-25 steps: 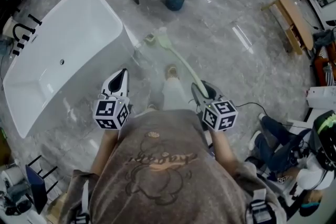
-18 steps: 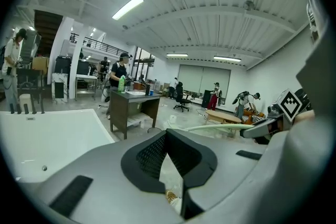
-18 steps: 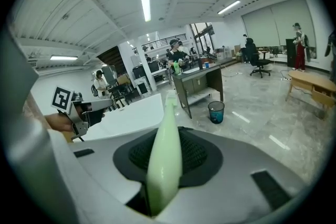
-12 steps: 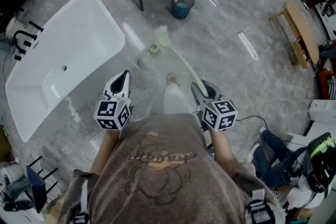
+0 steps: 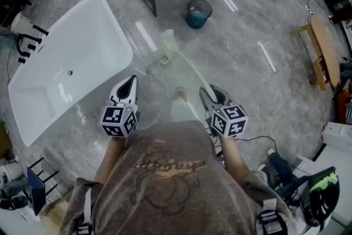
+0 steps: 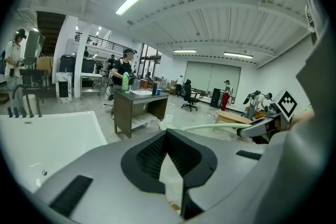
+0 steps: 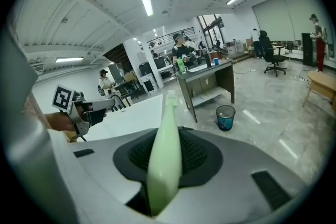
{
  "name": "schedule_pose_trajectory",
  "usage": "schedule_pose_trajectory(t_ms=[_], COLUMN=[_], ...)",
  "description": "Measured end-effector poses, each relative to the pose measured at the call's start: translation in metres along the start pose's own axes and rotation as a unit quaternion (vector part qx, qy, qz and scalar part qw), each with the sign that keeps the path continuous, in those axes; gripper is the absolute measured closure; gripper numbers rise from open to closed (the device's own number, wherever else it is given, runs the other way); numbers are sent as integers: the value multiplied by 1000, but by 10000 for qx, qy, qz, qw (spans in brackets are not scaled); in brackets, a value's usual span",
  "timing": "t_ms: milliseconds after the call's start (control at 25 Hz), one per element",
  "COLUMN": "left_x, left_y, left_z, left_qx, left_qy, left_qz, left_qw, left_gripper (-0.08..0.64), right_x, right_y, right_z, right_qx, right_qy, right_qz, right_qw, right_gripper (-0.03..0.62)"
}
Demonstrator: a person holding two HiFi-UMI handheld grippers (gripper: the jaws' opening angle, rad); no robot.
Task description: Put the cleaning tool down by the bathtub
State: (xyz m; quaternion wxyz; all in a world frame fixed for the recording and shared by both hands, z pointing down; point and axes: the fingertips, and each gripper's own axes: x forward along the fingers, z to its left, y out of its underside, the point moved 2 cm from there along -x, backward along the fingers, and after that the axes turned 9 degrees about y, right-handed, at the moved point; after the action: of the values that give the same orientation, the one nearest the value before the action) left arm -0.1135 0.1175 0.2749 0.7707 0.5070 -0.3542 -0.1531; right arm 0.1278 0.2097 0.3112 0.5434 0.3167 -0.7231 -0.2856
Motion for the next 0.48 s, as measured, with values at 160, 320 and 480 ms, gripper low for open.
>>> schedule_pose_trajectory(t_ms=[160, 320, 480], left_x=[29, 57, 81], left_y=[-18, -31, -42], left_z=[6, 14, 20], left_qx=[-53, -164, -163], left_qy=[-213, -461, -648], left_qz=[-50, -147, -361], left_qw=[9997, 9987, 9971], left_gripper=[560, 560, 560], right_x=[26, 52, 73], right_y=[-28, -54, -76], right_z=[-21, -44, -64], right_qx=[-130, -316, -573], right_qy=[-222, -424, -538], right_qz=[67, 141, 223], right_qw=[9996, 9985, 9967], right_gripper=[494, 494, 494])
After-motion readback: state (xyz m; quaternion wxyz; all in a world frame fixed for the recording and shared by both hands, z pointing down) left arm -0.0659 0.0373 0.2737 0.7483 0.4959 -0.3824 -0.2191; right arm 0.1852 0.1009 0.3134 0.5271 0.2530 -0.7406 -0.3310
